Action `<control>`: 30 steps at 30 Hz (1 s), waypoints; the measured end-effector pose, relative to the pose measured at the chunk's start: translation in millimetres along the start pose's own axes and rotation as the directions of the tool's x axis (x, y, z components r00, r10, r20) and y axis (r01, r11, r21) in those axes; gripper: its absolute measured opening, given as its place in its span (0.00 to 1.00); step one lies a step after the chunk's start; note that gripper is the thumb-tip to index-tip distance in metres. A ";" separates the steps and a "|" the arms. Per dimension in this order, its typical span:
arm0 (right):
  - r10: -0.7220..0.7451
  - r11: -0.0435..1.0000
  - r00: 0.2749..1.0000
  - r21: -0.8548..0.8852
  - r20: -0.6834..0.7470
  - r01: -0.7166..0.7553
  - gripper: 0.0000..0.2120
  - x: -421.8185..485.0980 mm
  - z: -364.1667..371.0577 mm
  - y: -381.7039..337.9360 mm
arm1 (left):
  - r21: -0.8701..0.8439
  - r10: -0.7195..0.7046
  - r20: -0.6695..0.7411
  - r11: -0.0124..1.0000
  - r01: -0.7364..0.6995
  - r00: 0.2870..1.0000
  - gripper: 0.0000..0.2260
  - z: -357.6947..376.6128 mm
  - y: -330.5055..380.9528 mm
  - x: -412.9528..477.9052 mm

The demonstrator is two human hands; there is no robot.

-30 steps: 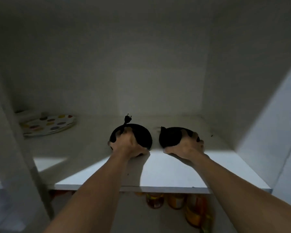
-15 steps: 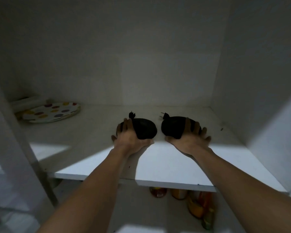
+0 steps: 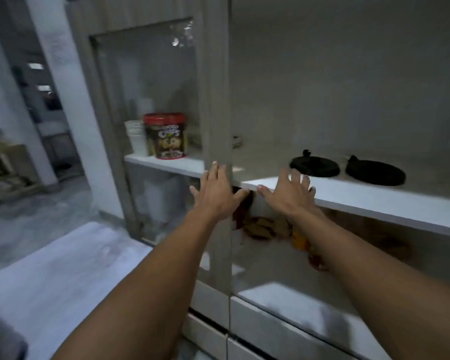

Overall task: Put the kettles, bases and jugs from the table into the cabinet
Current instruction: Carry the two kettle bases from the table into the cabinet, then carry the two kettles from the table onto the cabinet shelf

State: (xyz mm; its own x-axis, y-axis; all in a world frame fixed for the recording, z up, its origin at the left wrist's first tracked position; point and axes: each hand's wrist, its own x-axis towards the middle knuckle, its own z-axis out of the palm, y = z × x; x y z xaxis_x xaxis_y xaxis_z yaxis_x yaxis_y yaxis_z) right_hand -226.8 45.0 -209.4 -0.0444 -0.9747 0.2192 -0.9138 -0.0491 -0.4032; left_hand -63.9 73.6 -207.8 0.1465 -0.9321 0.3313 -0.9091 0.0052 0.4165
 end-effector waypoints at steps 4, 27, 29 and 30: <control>-0.215 0.973 0.970 0.114 0.115 0.202 0.38 -58.1 41.2 -108.8 | 0.113 -0.252 -0.065 0.959 0.259 0.965 0.40 -68.4 -112.7 -76.7; -0.421 0.905 0.390 0.408 0.819 0.121 0.26 -309.0 324.4 -436.2 | -0.670 -0.966 -0.223 0.052 0.740 -0.133 0.33 -141.6 -465.1 -333.8; -0.408 0.906 0.421 0.414 0.810 0.081 0.18 -307.0 333.3 -439.6 | -0.700 -0.962 -0.219 0.038 0.714 -0.164 0.25 -139.6 -474.1 -326.4; -0.403 0.906 0.444 0.417 0.800 0.071 0.16 -306.7 337.7 -440.6 | -0.702 -0.958 -0.217 0.019 0.712 -0.188 0.23 -139.0 -477.5 -323.7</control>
State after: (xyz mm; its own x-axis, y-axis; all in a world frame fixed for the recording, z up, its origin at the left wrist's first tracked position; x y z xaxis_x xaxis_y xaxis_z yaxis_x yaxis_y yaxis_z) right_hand 325.7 291.9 -399.0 0.6720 -0.5875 -0.4509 -0.6625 -0.2048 -0.7205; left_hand 377.0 423.2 -396.3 0.9279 0.2492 -0.2772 0.3604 -0.4096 0.8381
